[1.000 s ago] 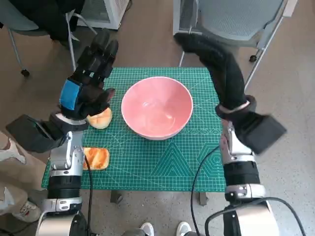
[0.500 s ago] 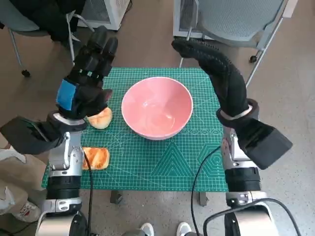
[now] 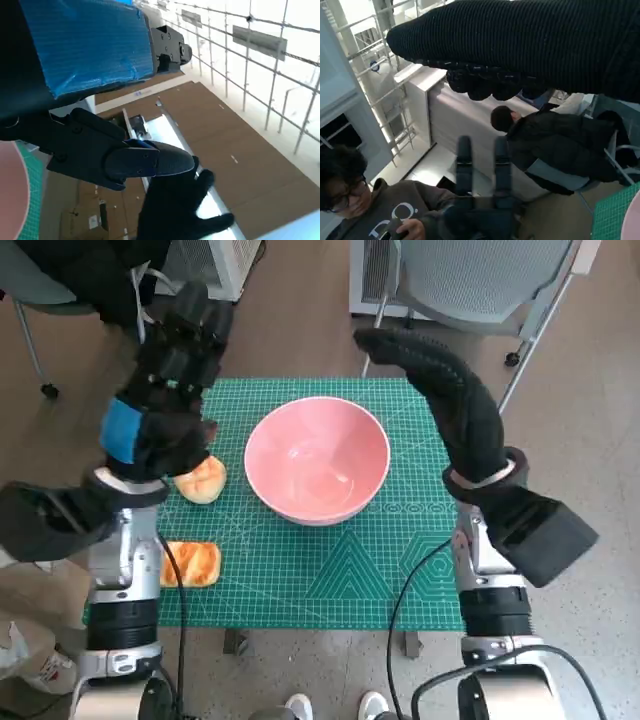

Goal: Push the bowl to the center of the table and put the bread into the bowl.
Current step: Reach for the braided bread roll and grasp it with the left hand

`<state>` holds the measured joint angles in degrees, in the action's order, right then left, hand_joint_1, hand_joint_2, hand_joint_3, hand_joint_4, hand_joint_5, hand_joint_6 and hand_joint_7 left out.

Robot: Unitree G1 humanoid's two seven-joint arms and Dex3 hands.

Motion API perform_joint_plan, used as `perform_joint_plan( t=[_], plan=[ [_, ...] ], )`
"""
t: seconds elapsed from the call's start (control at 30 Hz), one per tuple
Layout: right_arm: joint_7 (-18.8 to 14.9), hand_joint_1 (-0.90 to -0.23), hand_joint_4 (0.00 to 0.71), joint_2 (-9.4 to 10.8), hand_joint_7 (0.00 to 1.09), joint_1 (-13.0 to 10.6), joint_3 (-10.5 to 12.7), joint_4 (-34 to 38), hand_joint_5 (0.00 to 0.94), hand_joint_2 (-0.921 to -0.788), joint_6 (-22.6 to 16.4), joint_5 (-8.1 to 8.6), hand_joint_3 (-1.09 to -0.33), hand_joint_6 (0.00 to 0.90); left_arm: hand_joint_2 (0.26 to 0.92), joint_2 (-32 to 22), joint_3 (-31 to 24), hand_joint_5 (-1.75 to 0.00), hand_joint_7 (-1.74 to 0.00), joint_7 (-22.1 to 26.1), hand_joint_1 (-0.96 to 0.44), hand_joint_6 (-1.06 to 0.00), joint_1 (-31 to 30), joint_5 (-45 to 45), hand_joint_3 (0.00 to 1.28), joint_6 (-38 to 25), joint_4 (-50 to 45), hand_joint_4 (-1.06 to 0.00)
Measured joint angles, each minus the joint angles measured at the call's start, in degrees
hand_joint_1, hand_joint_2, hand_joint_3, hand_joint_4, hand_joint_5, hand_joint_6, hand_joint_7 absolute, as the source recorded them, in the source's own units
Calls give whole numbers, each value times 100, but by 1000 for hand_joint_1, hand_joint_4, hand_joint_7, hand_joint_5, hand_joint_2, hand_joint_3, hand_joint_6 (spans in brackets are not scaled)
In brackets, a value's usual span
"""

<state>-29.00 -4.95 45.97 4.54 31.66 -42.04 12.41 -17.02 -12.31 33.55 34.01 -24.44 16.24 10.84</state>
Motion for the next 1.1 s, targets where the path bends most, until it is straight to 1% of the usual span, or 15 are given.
perform_joint_plan(
  t=[0.03, 0.07, 0.1, 0.17, 0.27, 0.33, 0.4, 0.5, 0.77, 0.93, 1.1],
  plan=[
    [0, -700, 162, -1, 498, -6, -4, -30, 3, -921, 17, 16, -795, -1, 919, -97, 0, -9, -42, 3, -711, -180, -86, 9, 143, -127, -207, -75],
    [0, -699, 162, -4, 497, -13, -3, -61, 3, -921, 29, 30, -796, -1, 895, -211, -1, -5, -36, 10, -721, -165, -167, 44, 94, -232, -407, -61],
    [0, -698, 162, -7, 497, -15, 0, -86, 3, -921, 41, 49, -796, -1, 887, -370, -3, -4, -34, 33, -725, -160, -275, 127, 76, -370, -620, -56],
    [0, -697, 162, -29, 497, -17, 6, -133, 3, -921, 47, 85, -796, -1, 830, -792, -21, -1, -23, 98, -724, -136, -499, 333, 31, -706, -1058, -22],
    [0, -696, 162, -75, 497, -17, 12, -187, 3, -921, 48, 89, -796, -1, 761, -1422, -131, 0, -14, 205, -671, -118, -850, 713, 11, -1282, -1691, -7],
    [1, -696, 162, -93, 497, -17, 14, -223, 3, -921, 48, 90, -795, -1, 741, -1788, -256, 1, -14, 231, -649, -115, -1092, 972, 7, -1685, -2073, -3],
    [1, -693, 162, -112, 497, -18, 13, -263, 3, -921, 48, 89, -795, 0, 736, -2107, -405, 1, -16, 269, -633, -118, -1344, 1229, 7, -2093, -2447, -1],
    [4, -687, 163, -121, 497, -19, 10, -327, 3, -921, 50, 88, -795, 0, 738, -2498, -718, -1, -23, 359, -624, -131, -1813, 1540, 10, -2505, -3005, -4],
    [49, -685, 164, -169, 497, -65, 5, -469, 3, -921, 49, 63, -794, 2, 733, -3130, -1623, -20, -62, 601, -591, -202, -2999, 2068, 5, -3152, -4570, -46],
    [104, -694, 163, -165, 496, -148, -27, -468, 2, -921, 49, -32, -794, 3, 724, -3349, -1761, -41, -91, 681, -549, -263, -3345, 2225, 1, -3505, -5183, -107],
    [102, -698, 163, -168, 495, -148, -26, -445, 2, -921, 28, -29, -793, 3, 712, -3434, -1642, -41, -96, 676, -481, -328, -3541, 2459, 0, -3883, -5435, -190]
  ],
)
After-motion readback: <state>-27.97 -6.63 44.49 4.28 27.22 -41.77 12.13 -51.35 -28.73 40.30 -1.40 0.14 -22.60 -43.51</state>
